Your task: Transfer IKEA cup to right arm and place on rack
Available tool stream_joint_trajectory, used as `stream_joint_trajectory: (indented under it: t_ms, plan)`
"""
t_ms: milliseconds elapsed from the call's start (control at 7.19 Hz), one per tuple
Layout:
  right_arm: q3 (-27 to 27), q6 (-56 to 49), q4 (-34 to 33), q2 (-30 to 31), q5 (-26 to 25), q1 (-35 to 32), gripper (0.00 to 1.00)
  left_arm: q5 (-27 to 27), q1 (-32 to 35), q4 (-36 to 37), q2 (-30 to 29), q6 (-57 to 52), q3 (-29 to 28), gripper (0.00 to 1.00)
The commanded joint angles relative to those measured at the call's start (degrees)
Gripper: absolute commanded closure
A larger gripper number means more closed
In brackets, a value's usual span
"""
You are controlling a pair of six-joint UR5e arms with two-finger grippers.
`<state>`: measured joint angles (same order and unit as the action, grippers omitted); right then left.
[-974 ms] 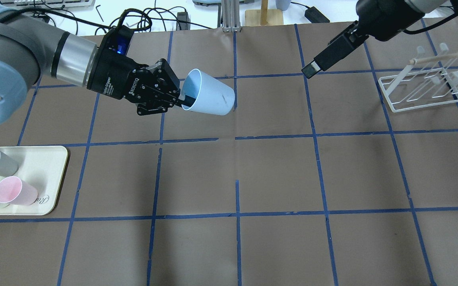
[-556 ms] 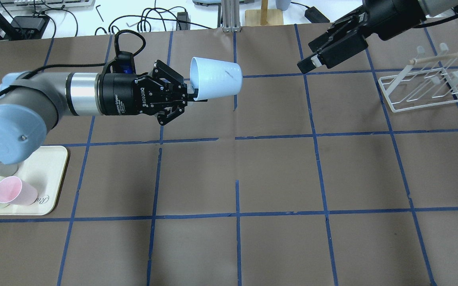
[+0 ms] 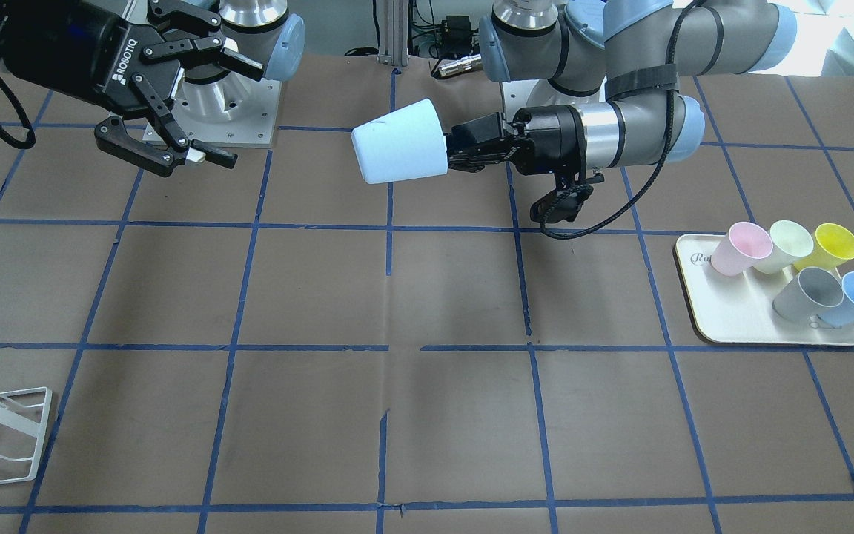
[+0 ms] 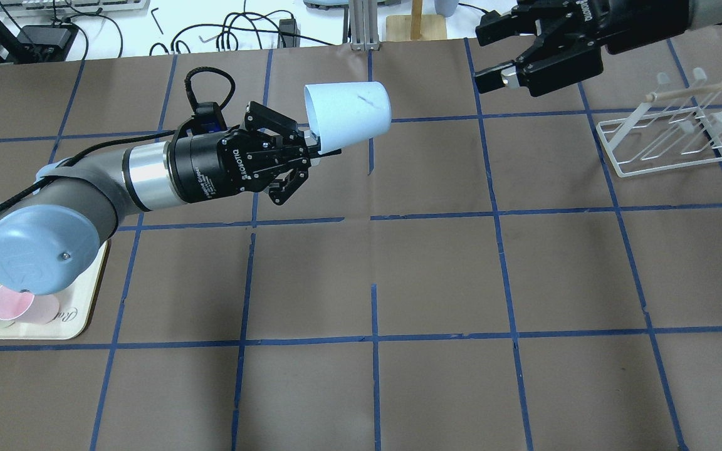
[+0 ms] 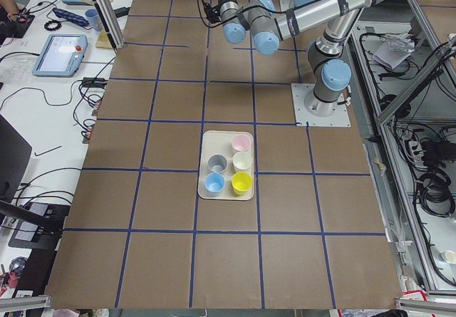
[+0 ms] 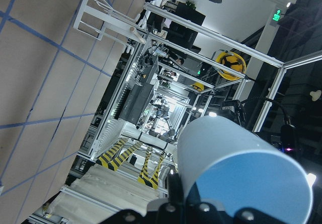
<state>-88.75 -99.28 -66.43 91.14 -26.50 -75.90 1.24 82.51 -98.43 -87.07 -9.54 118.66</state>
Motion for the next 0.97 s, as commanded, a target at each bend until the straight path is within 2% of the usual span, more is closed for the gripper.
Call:
stream_joint_trajectory:
  t_ms: [0,139,834]
  plan:
    - [0.24,-3.55,-1.14,-2.01,2.41,-0.47,0.0,0.52,1.77,0.08,0.23,0.48,-0.27,1.0]
    - [0.51,-3.21,-4.11,-2.98,2.24,-1.17,0.0,0.6,2.04,0.43,-0.12,0.66,-0.27,1.0]
    - [-0.45,0.75,-1.25,-2.55,1.45,-6.01,0.0,3.15,3.89,2.19,-0.73,2.42,-0.45,1.0]
